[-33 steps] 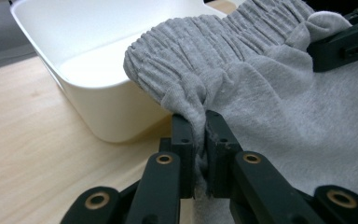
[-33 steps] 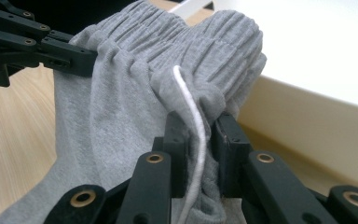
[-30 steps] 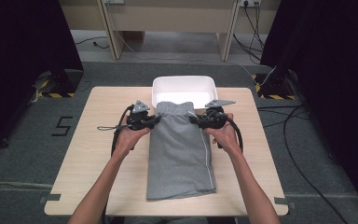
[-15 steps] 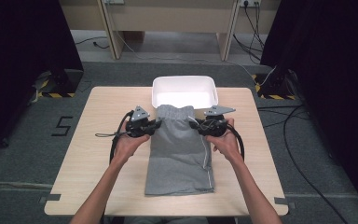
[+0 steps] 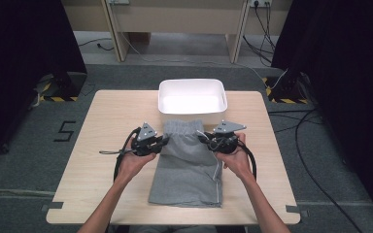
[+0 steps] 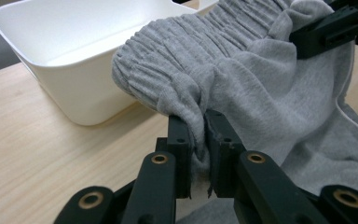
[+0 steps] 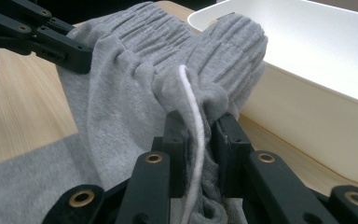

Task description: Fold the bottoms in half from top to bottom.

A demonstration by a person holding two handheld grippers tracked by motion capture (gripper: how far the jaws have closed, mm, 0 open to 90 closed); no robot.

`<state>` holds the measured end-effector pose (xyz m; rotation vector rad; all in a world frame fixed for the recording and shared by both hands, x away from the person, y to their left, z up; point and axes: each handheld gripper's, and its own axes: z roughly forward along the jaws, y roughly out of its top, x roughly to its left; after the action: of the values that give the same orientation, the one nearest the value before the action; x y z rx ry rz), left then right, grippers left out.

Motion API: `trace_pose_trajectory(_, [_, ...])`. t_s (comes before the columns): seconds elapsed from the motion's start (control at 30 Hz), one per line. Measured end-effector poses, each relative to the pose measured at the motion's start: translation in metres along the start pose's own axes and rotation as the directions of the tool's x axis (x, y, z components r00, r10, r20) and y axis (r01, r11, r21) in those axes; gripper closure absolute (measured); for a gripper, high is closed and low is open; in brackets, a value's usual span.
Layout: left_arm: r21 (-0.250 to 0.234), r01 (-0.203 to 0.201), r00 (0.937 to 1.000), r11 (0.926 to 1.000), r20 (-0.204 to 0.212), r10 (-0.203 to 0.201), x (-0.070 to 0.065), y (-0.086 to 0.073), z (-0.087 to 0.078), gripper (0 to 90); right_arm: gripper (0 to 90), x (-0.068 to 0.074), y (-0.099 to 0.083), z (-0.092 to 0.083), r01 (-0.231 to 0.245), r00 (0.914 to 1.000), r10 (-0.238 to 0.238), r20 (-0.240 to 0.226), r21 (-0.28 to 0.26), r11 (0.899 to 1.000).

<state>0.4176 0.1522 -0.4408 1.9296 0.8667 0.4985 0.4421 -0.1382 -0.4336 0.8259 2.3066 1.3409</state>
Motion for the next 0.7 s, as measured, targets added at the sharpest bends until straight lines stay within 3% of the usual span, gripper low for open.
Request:
trace_pose_trajectory(0.27, [0.032,-0.018,0.9996,0.9993,0.021,0.017,-0.011,-0.022,0.0,78.7,77.0,0.012,-0.019,-0.003,0.021,0.9998,-0.021,-0.008,0.004,1.0])
trace_pose_trajectory(0.37, [0.053,-0.042,0.9986,0.9977,0.035,0.04,-0.016,-0.03,-0.002,77.9,76.8,0.017,-0.029,-0.006,0.017,0.9998,-0.016,-0.012,0.003,1.0])
trace_pose_trajectory(0.6, [0.107,-0.078,0.9952,0.9911,0.066,0.072,-0.029,-0.05,-0.004,76.6,75.5,0.038,-0.051,-0.015,0.006,0.9998,-0.005,-0.018,0.016,1.0])
trace_pose_trajectory(0.7, [0.134,-0.084,0.9945,0.9874,0.073,0.075,-0.032,-0.06,-0.004,76.1,74.7,0.05,-0.063,-0.016,0.0,0.9997,0.002,-0.025,0.051,0.999])
